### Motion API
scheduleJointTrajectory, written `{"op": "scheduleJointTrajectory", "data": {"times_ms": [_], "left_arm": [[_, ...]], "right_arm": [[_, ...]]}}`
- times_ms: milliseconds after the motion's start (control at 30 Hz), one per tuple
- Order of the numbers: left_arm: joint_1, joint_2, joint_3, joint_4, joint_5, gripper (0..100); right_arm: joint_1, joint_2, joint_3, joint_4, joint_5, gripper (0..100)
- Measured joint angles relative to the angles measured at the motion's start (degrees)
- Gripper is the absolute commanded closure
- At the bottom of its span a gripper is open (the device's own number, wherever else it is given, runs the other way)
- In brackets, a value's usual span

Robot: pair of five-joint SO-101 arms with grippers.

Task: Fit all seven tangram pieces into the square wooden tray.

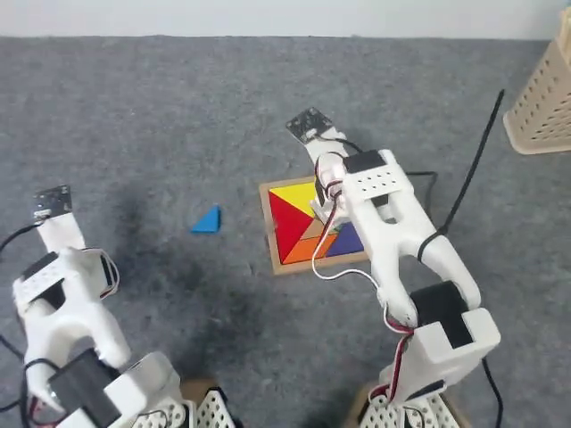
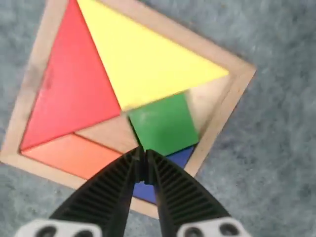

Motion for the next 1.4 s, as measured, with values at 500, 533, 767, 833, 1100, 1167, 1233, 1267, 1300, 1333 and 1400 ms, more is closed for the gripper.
{"op": "scheduleJointTrajectory", "data": {"times_ms": [500,533,767,833,1100,1167,1233,1267,1300,1333,1400], "left_arm": [[0.62,0.0,0.0,0.0,-0.09,85],[0.62,0.0,0.0,0.0,-0.09,85],[0.62,0.0,0.0,0.0,-0.09,85],[0.62,0.0,0.0,0.0,-0.09,85],[0.62,0.0,0.0,0.0,-0.09,85],[0.62,0.0,0.0,0.0,-0.09,85],[0.62,0.0,0.0,0.0,-0.09,85],[0.62,0.0,0.0,0.0,-0.09,85],[0.62,0.0,0.0,0.0,-0.09,85],[0.62,0.0,0.0,0.0,-0.09,85],[0.62,0.0,0.0,0.0,-0.09,85]], "right_arm": [[-18.73,8.7,-15.47,-5.63,-2.99,77.9],[-20.31,10.73,-17.76,-5.01,-2.99,78.1],[-25.05,25.05,-34.02,1.49,-3.43,80.0],[-25.49,28.48,-37.89,2.37,-5.63,80.0],[-26.2,35.69,-46.59,2.37,-14.68,79.8],[-26.9,35.78,-46.77,2.37,-16.18,79.8],[-27.87,35.78,-47.12,2.37,-17.58,79.8],[-28.48,35.78,-47.21,2.37,-18.37,79.8],[-29.1,35.78,-47.21,2.37,-19.16,79.8],[-29.63,35.78,-47.3,2.37,-19.87,79.8],[-30.59,36.4,-47.3,2.37,-20.84,80.0]]}}
